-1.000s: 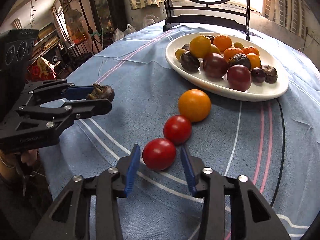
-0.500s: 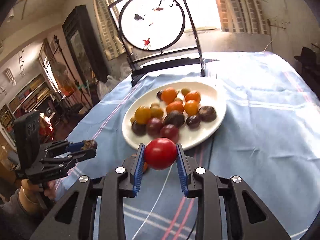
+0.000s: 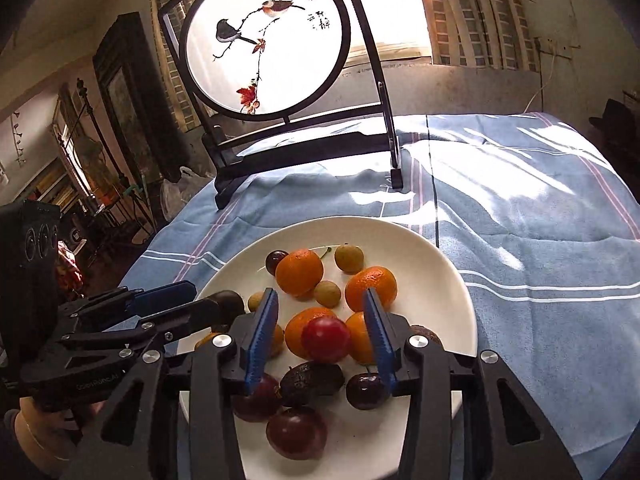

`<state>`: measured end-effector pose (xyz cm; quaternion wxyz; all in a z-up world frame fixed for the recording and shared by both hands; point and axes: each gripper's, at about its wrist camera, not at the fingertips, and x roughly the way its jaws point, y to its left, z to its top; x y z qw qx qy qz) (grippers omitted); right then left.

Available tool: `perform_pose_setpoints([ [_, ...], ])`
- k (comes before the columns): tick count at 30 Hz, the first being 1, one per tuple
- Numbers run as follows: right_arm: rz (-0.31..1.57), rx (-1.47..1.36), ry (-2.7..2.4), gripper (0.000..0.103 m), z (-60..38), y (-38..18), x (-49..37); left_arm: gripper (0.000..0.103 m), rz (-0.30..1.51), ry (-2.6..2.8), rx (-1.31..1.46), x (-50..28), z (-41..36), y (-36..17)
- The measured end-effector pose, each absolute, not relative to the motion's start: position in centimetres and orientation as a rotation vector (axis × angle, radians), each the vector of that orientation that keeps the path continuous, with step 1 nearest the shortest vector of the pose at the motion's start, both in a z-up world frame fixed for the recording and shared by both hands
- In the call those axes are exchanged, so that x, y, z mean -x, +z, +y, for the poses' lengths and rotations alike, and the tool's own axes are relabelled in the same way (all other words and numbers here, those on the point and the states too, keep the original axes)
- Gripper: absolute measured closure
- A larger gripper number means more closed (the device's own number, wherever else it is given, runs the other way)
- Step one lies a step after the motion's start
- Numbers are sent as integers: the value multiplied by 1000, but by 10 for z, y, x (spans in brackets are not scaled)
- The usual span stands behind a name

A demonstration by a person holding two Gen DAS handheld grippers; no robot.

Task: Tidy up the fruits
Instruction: 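Release the brown fruit onto the plate with the left tool while the right tool releases the tomato there, then grasp the last red tomato with the left tool while the right tool grasps the last orange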

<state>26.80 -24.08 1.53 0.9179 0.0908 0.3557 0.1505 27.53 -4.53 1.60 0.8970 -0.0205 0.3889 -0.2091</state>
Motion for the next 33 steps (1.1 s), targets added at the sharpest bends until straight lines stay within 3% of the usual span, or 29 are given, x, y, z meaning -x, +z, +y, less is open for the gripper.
perform_pose_setpoints([
  [7, 729, -195, 333, 53, -250, 14, -205, 47, 771, -479, -61, -204, -39, 19],
  [11, 703, -221, 327, 44, -265, 4, -158, 46, 812, -541, -221, -147, -53, -3],
  [15, 668, -291, 310, 43, -283, -6, -131, 47, 829, -553, -309, -114, -67, -26],
  [24, 690, -272, 310, 43, -282, -16, -116, 75, 927, -567, -231, -127, -82, -47],
  [33, 799, -128, 364, 43, -243, -22, -124, 75, 859, -560, -165, -105, -53, -25],
])
